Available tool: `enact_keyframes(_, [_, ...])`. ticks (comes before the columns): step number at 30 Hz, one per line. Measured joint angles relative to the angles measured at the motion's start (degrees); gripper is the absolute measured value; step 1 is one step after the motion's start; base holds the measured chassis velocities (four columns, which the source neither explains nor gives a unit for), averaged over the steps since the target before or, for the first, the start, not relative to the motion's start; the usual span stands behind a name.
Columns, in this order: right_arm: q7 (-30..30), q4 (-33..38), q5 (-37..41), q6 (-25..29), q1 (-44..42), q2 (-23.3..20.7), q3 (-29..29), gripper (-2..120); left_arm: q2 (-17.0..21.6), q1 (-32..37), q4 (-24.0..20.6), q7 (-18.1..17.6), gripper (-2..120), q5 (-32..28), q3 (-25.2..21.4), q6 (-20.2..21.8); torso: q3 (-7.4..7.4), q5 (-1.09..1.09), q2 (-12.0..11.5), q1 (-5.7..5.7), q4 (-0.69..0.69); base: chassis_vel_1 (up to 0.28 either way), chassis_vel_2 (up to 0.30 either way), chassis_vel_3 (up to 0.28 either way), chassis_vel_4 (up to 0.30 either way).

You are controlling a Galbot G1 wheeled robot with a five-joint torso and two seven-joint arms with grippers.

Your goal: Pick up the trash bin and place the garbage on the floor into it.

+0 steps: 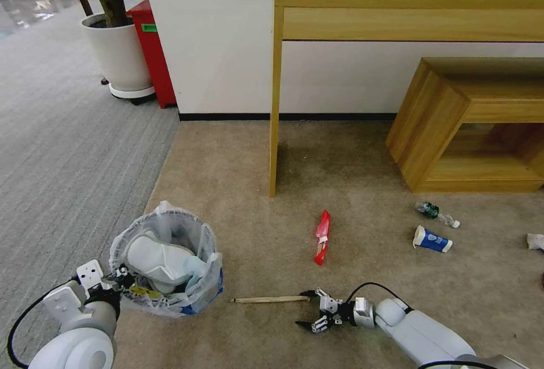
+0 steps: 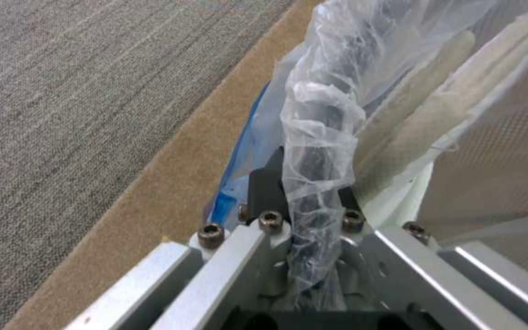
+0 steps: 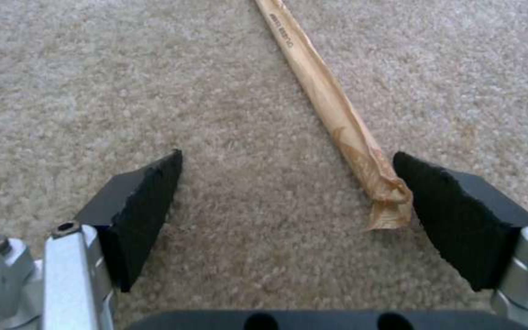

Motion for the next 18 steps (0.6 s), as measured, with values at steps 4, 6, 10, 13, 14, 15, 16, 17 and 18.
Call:
enact_keyframes(4, [-0.03,0.02,-0.09,0.02,-0.06,0.05,0.32,86,-0.03,-0.04,0.03,0.00,0,0.04,0.06,-0.01,0.00,0.00,0.00,0.00,0.00,0.000,0.000,0.000,0.000])
enact_keyframes(6, [0.06,0.06,-0.10,0.03,-0.10,0.13,0.49,86,-0.05,-0.06,0.10,0.00,0,0.10,0.12,-0.02,0.00,-0.01,0.00,0.00,-0.01,0.000,0.000,0.000,0.000])
enact_keyframes(10, [0.40,0.01,-0.26,0.07,-0.12,0.41,0.71,81,-0.12,-0.08,0.25,0.01,0,0.19,0.18,-0.07,0.00,0.00,0.00,0.00,0.00,0.000,0.000,0.000,0.000])
enact_keyframes(13, [0.59,-0.02,-0.29,0.14,-0.11,0.51,0.78,76,-0.10,-0.09,0.25,0.01,0,0.20,0.17,-0.10,0.00,-0.01,0.00,0.00,0.00,0.000,0.000,0.000,0.000])
enact_keyframes(14, [0.66,-0.01,-0.39,0.18,-0.10,0.58,0.88,71,-0.06,-0.10,0.27,0.03,0,0.19,0.13,-0.11,0.00,-0.01,0.00,0.00,0.00,0.000,0.000,0.000,0.000])
enact_keyframes(15, [0.66,-0.01,-0.39,0.18,-0.10,0.58,0.88,71,-0.06,-0.10,0.27,0.03,0,0.19,0.13,-0.11,0.00,-0.01,0.00,0.00,0.00,0.000,0.000,0.000,0.000])
enact_keyframes(16, [0.75,-0.01,-0.42,0.25,-0.09,0.70,0.99,65,-0.02,-0.12,0.33,0.03,0,0.19,0.11,-0.13,0.00,-0.01,0.00,0.00,0.00,0.000,0.000,0.000,0.000])
enact_keyframes(17, [0.78,-0.01,-0.42,0.26,-0.09,0.73,1.00,65,-0.02,-0.12,0.34,0.03,0,0.19,0.11,-0.13,0.00,-0.01,0.00,0.00,0.00,0.000,0.000,0.000,0.000])
enact_keyframes(18, [0.78,-0.01,-0.42,0.26,-0.09,0.73,1.00,65,-0.02,-0.12,0.34,0.03,0,0.19,0.11,-0.13,0.00,-0.01,0.00,0.00,0.00,0.000,0.000,0.000,0.000])
